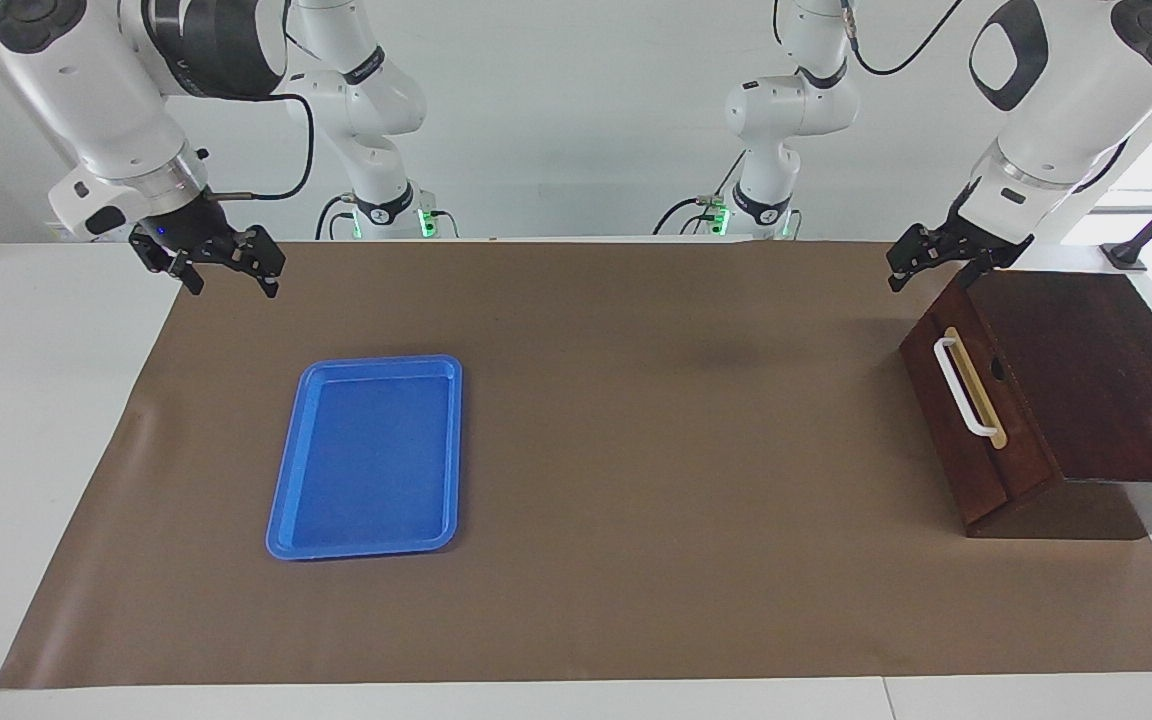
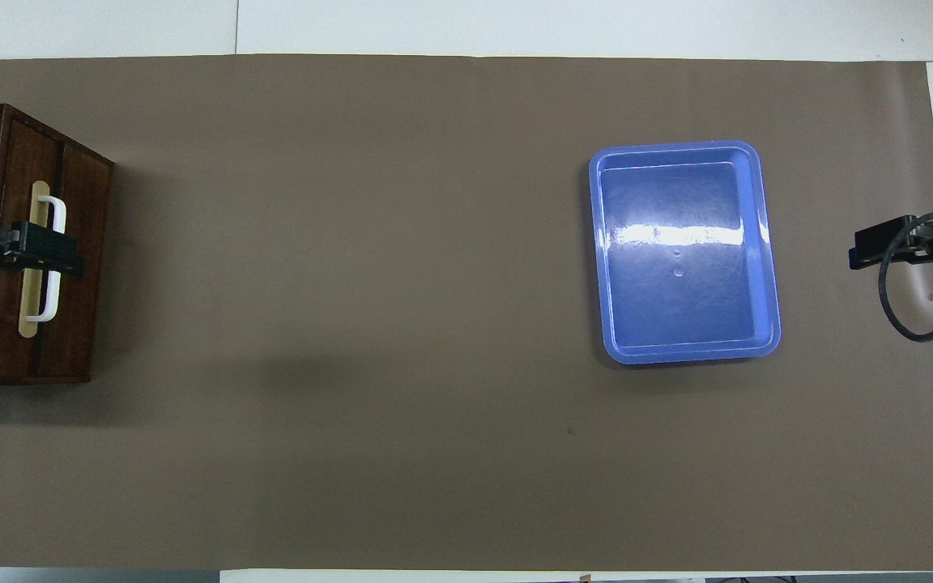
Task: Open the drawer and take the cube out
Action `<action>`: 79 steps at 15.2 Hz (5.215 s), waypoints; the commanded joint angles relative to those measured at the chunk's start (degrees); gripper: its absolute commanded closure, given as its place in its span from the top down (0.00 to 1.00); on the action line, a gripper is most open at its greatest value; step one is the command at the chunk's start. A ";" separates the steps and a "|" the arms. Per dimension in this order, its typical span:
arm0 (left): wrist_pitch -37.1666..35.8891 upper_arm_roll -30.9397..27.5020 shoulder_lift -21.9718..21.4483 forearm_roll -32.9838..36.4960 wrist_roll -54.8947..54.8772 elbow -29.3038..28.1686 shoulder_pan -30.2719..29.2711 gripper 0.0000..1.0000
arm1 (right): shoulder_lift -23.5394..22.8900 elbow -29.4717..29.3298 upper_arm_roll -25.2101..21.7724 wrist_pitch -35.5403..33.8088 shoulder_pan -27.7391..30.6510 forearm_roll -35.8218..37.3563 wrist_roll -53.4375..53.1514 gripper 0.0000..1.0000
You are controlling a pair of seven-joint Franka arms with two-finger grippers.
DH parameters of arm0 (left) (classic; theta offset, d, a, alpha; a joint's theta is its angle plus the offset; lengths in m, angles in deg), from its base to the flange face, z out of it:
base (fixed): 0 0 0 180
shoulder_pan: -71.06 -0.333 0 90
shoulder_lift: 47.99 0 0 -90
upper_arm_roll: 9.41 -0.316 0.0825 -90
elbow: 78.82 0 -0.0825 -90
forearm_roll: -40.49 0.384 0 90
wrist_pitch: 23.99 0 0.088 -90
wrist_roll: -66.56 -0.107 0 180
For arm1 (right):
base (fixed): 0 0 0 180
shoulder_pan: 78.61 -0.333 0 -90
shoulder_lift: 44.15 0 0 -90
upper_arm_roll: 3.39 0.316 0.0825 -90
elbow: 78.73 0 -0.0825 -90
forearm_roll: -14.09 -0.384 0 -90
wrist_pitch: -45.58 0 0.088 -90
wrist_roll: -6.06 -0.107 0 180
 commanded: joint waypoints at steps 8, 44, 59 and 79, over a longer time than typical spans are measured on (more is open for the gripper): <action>0.44 -0.28 0.09 0.08 -0.61 0.24 0.03 1.00 | 0.56 0.33 0.67 -0.05 0.93 0.26 1.33 1.00; 40.69 0.08 11.16 30.76 11.49 -20.41 0.91 1.00 | 3.20 27.04 1.19 18.83 -11.19 -51.47 89.27 1.00; 37.45 0.08 13.19 19.86 25.32 -15.75 13.92 1.00 | -13.74 27.05 1.19 27.58 -31.33 -91.91 130.48 1.00; 24.41 -0.98 7.75 3.25 61.70 -8.87 -4.62 1.00 | -21.15 15.63 1.28 24.30 -33.17 -97.03 127.73 1.00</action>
